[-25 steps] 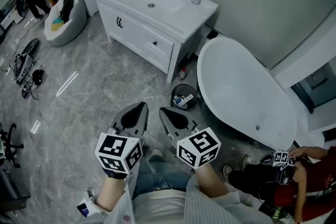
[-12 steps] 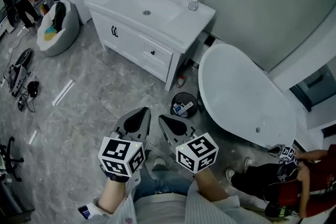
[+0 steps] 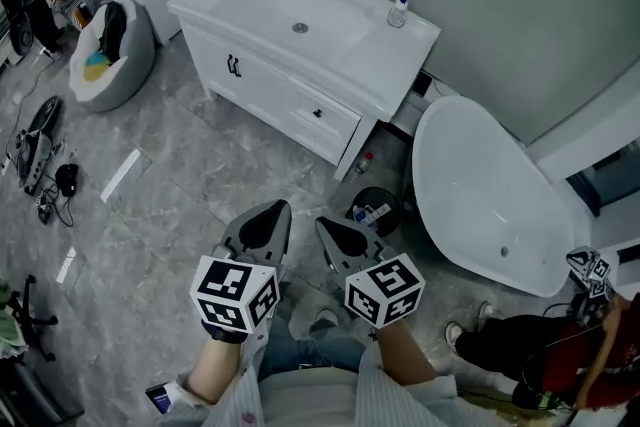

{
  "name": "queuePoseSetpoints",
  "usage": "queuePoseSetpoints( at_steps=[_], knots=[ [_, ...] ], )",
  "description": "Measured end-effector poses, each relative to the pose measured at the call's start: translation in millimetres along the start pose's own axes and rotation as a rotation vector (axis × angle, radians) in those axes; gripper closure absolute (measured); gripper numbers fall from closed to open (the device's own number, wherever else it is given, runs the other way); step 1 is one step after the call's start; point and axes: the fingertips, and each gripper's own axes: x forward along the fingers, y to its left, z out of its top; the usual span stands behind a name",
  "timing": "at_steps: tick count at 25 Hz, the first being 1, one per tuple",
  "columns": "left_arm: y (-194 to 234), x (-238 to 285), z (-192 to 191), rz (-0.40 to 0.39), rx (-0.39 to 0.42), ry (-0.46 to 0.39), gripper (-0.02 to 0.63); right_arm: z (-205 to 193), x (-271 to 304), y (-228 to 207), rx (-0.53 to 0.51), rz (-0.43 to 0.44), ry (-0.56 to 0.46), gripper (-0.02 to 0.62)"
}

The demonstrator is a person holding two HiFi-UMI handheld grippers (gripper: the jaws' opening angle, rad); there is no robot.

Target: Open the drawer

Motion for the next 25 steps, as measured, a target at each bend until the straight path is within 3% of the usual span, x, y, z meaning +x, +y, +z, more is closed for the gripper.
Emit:
queuePoseSetpoints(
  at_steps=[11,25],
  knots=[
    [88.1,5.3,22.7,-0.051,0.038,0.027,0.589,19.0,80.0,4.8,0.024,-0.089,-0.020,0.586],
    [131.3,30.2,29.0,-0.096,0.018,0.046,0.589,26.6,117.9,-14.1,0.051,-0.167,-0.003,0.586]
  ],
)
